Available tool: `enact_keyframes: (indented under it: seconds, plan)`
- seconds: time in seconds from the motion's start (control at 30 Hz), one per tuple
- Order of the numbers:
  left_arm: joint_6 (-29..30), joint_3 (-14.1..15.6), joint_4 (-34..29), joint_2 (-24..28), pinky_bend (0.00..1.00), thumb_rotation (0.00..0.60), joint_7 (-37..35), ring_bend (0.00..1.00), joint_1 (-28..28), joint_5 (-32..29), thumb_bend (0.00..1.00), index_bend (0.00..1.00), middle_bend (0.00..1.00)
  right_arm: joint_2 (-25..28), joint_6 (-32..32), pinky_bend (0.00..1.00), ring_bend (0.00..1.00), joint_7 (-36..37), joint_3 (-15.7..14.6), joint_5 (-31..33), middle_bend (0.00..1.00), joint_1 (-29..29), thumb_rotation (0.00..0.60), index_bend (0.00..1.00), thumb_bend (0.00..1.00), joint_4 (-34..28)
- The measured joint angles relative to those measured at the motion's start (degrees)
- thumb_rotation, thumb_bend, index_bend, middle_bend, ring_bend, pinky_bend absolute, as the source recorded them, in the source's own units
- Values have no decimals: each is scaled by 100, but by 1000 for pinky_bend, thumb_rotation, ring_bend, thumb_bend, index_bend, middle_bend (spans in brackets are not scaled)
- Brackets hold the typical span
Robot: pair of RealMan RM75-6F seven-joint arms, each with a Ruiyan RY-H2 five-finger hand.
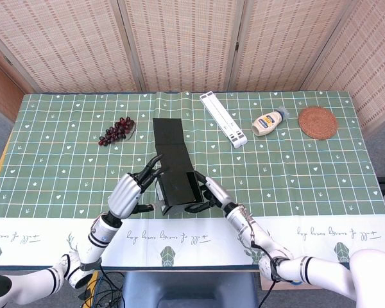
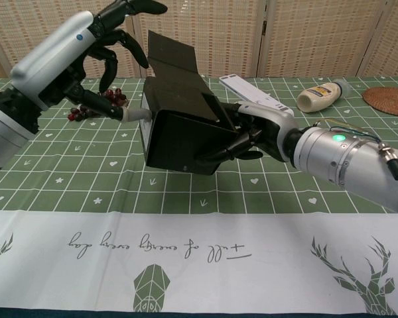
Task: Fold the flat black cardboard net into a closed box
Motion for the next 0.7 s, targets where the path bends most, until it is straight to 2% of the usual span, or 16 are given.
enact_keyframes:
  seconds: [0.2,0.7]
  plan:
    - [-67,83,436,-120,743,600,-21,433,-64,34,96,296,159,-148,-107,1000,754,-216,-7,63,463,122,600,381,73,238]
    - [-71,461,2302,-857,762,600,-73,493,-165,192,96,332,227,-463,-443,1000,757,-507,-27,249,463,335,600,381,73,834]
